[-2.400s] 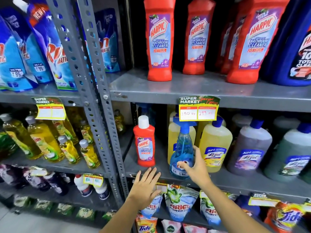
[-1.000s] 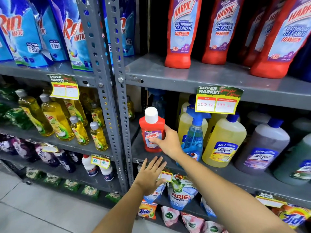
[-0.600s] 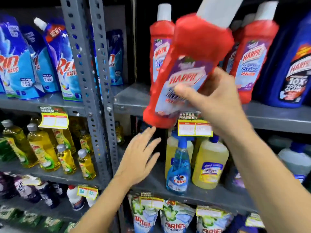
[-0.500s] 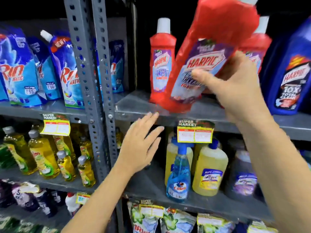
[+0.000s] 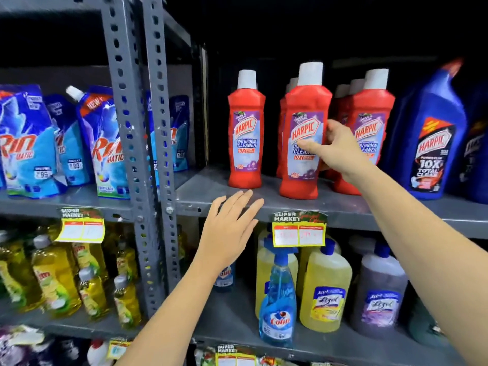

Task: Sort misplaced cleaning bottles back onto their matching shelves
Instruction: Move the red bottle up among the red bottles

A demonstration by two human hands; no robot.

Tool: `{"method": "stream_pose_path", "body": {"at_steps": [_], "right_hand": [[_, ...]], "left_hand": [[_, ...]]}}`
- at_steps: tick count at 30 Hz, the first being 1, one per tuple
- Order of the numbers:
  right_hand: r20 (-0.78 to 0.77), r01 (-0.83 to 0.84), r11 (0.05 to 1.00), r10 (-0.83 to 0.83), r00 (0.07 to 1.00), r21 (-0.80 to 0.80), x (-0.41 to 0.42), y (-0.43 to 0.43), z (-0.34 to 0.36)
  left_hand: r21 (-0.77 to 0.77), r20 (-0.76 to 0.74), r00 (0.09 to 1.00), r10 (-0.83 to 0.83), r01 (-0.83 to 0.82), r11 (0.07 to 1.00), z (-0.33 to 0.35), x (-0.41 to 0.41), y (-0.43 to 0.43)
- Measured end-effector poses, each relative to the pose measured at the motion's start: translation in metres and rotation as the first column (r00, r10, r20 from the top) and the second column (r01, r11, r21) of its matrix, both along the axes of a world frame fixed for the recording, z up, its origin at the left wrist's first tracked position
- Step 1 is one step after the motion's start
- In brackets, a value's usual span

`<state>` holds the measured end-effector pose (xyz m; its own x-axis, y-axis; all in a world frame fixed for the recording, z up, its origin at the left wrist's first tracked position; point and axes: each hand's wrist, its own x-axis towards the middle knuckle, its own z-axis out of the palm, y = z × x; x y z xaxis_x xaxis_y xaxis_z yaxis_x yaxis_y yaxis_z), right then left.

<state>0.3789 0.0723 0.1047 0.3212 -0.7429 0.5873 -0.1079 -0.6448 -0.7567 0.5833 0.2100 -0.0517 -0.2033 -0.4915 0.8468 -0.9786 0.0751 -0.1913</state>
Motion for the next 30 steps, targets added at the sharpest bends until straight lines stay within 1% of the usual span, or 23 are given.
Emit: {"method": "stream_pose_path", "body": {"at_steps": [3,5,8,13,17,23,30], "right_hand": [[0.024,-0.002,1.0,0.002,1.0,0.02,0.003,-0.001,-0.007],[0.009,0.0,0.998,-0.001,1.0,0.063,0.001,0.001,-0.014],[-0.106,0.029,0.991,-0.016,0.994,0.127,-0.002,0.003,-0.035],[-0.196,0.118,0.991,-0.104,0.975,0.061,0.0,0.004,-0.058],[-0.229,0.102,0.992,-0.081,0.97,0.079,0.004,-0.004,-0.053],[-0.252,0.152,0.986,-0.129,0.959,0.074,0.017,-0.023,-0.052],[-0.23,0.079,0.984,-0.041,0.972,0.16,0.02,-0.043,-0.053]], "left_hand": [[-0.027,0.01,1.0,0.002,-0.002,1.0,0.001,0.0,-0.001],[-0.024,0.01,1.0,-0.002,0.002,1.0,0.001,0.0,-0.001],[-0.018,0.001,1.0,-0.011,0.011,1.0,0.0,0.0,0.0],[-0.017,-0.013,1.0,-0.014,0.014,1.0,0.0,-0.001,-0.001],[-0.021,-0.013,1.0,-0.014,0.014,1.0,0.0,-0.001,-0.001],[-0.009,-0.027,1.0,-0.01,0.01,1.0,0.0,-0.002,0.0],[-0.026,-0.038,0.999,-0.023,0.022,0.999,-0.002,-0.002,-0.001]]}}
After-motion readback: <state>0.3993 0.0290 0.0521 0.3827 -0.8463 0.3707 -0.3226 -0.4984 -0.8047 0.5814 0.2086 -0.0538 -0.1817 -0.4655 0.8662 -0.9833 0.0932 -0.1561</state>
